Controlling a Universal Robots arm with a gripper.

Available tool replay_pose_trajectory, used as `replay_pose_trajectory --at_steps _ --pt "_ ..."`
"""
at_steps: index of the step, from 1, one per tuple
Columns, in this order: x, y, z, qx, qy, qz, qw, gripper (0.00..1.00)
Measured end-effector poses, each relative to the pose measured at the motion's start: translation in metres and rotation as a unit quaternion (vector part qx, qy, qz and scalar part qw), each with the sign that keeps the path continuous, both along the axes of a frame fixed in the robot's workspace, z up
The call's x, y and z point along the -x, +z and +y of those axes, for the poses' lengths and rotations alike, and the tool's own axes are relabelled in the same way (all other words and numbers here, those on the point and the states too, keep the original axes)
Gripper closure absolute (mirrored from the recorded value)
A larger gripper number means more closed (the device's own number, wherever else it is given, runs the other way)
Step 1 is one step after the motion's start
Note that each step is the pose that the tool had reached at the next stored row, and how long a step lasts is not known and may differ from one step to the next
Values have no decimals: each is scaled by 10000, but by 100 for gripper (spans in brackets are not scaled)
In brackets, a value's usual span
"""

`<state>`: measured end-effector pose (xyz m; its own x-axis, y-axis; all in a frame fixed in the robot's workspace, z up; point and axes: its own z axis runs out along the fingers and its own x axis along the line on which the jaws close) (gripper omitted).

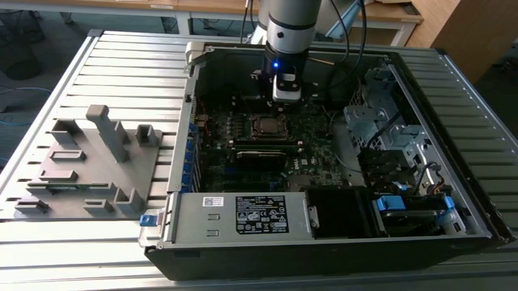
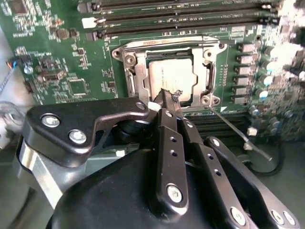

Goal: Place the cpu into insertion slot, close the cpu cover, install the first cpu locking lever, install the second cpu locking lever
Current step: 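Close the cpu cover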

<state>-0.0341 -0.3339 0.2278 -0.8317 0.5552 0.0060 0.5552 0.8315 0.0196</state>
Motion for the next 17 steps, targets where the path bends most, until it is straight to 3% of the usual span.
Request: replay_pose_trajectory --at_steps 5,9,12,17 --pt "0 -7 0 0 458 0 9990 90" --pt "0 -12 0 0 822 0 9966 90" --pt "0 -17 0 0 1091 0 9940 90" --pt "0 -28 0 1 1542 0 9880 90"
